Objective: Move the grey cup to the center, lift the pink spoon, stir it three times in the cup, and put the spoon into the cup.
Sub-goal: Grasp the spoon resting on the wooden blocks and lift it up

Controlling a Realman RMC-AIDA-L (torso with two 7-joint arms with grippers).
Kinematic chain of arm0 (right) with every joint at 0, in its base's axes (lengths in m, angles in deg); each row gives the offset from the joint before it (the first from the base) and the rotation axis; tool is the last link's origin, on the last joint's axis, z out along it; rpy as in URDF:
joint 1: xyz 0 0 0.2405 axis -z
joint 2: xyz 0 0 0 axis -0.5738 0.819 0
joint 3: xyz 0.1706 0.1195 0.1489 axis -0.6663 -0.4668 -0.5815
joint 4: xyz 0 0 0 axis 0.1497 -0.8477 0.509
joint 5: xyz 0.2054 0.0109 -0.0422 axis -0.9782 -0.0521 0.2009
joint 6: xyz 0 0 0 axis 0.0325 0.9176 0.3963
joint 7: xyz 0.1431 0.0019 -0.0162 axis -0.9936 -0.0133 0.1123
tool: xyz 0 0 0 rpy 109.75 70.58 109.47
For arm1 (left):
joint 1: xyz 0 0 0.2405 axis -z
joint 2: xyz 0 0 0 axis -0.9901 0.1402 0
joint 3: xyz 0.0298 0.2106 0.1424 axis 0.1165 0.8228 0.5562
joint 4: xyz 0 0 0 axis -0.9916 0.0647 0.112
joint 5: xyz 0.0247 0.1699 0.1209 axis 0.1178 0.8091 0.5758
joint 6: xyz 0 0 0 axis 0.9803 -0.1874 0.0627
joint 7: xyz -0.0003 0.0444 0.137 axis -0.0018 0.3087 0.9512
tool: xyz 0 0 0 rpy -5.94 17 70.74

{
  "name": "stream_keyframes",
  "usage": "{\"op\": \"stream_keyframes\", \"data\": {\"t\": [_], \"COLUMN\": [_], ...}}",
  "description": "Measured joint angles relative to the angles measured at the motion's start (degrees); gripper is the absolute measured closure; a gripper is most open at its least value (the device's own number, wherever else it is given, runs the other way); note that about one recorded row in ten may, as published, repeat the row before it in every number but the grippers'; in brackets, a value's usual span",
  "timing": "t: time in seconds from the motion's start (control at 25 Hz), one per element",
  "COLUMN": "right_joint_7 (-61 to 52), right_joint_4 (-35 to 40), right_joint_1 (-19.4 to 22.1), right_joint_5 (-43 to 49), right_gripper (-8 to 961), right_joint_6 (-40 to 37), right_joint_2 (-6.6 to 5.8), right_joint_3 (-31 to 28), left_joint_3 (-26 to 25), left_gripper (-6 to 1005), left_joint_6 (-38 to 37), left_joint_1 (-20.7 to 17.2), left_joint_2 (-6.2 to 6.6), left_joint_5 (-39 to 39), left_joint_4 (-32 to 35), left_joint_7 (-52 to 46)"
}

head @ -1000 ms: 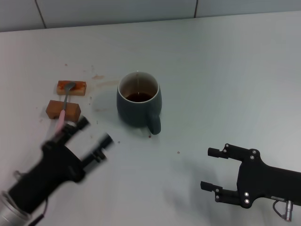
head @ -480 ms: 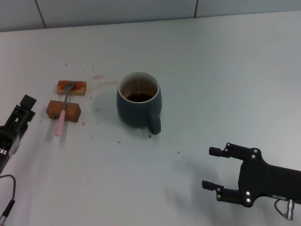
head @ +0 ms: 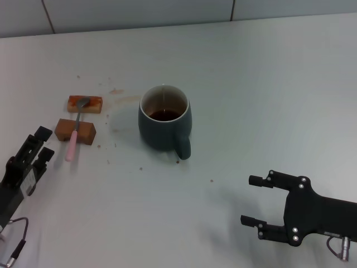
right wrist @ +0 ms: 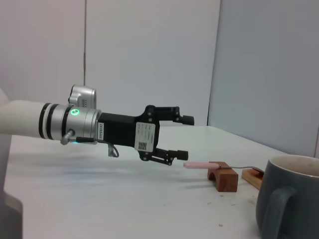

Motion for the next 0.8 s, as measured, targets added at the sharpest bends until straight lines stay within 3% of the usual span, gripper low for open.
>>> {"op": "stream_keyframes", "data": {"t": [0.8], "right_joint_7": [-0.15], "right_joint_4": [-0.04], "right_joint_1": [-0.62], "right_joint_5": [-0.03], "right_gripper": [220], "right_joint_6": [0.01], "right_joint_2": [0.0], "right_joint_3": [-0.12], "left_joint_3": [2.03], "left_gripper": [198], "left_joint_6": [5.32], "left_joint_1": [1.42], "left_joint_2": [0.0], "left_joint_5": [-0.04], "left_joint_4": [-1.61], "left_joint_7": [-6.06]}}
